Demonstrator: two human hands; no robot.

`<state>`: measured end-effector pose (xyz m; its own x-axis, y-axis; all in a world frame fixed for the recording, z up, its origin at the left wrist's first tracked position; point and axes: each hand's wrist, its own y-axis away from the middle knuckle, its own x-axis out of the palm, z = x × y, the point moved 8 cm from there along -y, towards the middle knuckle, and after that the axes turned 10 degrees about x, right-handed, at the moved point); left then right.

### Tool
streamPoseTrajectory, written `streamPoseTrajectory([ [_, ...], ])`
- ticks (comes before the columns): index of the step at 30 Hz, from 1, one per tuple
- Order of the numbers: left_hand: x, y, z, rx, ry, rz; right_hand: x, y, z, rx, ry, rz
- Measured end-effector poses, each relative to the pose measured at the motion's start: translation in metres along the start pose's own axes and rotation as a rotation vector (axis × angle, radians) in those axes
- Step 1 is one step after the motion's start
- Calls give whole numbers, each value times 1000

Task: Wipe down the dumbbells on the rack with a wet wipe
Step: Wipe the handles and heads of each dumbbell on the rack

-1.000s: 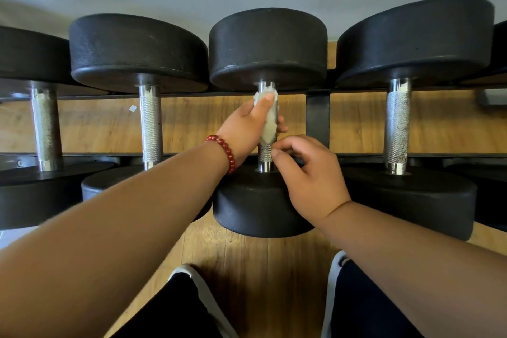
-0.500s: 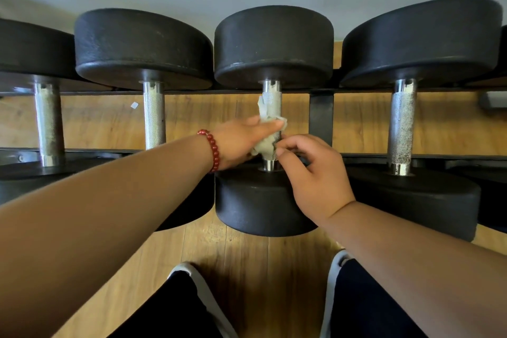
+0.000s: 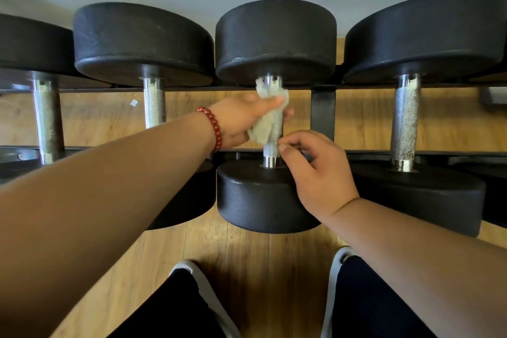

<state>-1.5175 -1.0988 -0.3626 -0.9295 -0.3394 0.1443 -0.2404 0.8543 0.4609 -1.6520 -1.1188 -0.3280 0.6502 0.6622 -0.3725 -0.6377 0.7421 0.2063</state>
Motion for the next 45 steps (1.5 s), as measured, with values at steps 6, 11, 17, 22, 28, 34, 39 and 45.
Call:
streamPoseTrajectory([
  [6, -3, 1, 16, -62, -137, 67, 1, 0, -1, 10, -12, 7],
  [11, -7, 14, 32, -109, -369, 192, 0, 0, -2, -5, 20, 6],
  [17, -1, 12, 35, -84, -134, 130, 1, 1, 2, -17, 11, 15],
  [22, -2, 29, 34, -195, -609, 367, -2, 1, 3, 2, 45, -13],
  [28, 3, 34, 30, -128, -806, 326, -5, 2, 6, -27, 109, -19],
  [34, -4, 40, 35, -238, -914, 374, -7, 10, -12, 104, 178, -72],
  [39, 2, 41, 32, -211, -885, 319, -3, 10, -24, 160, 75, -7],
  [45, -5, 42, 31, -295, -922, 346, -3, 11, -25, 52, 121, 35],
])
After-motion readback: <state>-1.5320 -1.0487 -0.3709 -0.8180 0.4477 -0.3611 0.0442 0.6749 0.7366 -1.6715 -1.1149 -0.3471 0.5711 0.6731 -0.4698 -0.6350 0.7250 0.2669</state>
